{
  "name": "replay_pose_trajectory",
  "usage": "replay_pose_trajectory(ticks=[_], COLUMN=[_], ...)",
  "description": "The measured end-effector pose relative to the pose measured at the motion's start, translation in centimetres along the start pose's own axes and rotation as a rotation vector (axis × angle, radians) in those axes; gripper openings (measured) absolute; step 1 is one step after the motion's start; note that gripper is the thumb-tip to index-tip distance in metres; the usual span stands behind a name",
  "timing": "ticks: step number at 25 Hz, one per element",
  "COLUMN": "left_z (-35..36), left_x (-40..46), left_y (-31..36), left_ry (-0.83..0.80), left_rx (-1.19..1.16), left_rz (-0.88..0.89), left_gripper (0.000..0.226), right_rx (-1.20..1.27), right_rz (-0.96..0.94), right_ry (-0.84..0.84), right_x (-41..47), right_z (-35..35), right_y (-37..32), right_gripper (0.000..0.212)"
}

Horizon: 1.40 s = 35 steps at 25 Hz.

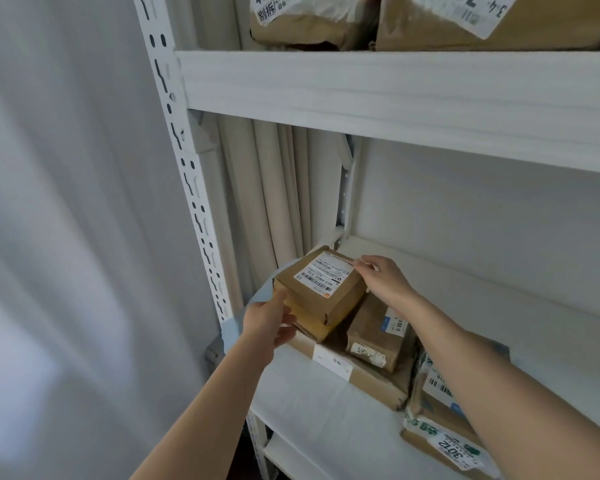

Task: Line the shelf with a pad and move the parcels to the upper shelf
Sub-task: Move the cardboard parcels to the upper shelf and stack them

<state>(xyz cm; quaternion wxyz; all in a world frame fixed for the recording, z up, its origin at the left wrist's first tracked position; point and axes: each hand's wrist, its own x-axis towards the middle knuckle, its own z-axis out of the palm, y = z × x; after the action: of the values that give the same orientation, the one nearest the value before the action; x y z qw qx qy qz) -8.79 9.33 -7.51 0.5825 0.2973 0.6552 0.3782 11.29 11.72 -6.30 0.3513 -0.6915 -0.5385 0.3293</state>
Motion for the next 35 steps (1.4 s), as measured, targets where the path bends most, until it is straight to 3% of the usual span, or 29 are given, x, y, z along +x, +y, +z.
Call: replay_pose_trajectory(ticks=[3, 7, 14, 21, 28, 31, 35], left_z=[1.0, 4.5, 14.6, 27.8, 36.3, 39.4, 43.5], left_x=[-0.7, -3.4, -11.1, -23.6, -34.7, -37.2, -36.6], left_y=[0.7, 1.1, -2.1, -10.8, -19.8, -22.0, -25.0], left_ry=[0.099, 0.025, -0.246, -0.558, -0.827, -0.849, -0.755], left_rx=[-0.13, -0.107, -0.045, 0.077, 0.289, 0.326, 0.389], left_rz=[0.096, 0.234, 0.306, 0.253, 0.089, 0.095, 0.184], left_gripper=[0.024, 0.025, 0.016, 0.006, 0.006, 0.014, 0.026], right_rx=[0.015, 0.027, -0.049, -0.08, -0.129, -0.114, -0.087], right_rz=[-0.001, -0.014, 0.033, 0.197, 0.509, 0.622, 0.745], right_ry=[0.133, 0.188, 0.368, 0.559, 0.675, 0.726, 0.777], right_x=[-0.8, -3.0, -11.2, -25.8, -39.8, -44.5, -48.2], right_z=[-1.6, -5.0, -15.5, -28.9, -38.3, -41.4, -44.1], right_y=[0.3, 0.9, 7.1, 17.3, 27.3, 30.2, 33.7], right_gripper=[0.043, 0.037, 0.027, 0.021, 0.04, 0.051, 0.069])
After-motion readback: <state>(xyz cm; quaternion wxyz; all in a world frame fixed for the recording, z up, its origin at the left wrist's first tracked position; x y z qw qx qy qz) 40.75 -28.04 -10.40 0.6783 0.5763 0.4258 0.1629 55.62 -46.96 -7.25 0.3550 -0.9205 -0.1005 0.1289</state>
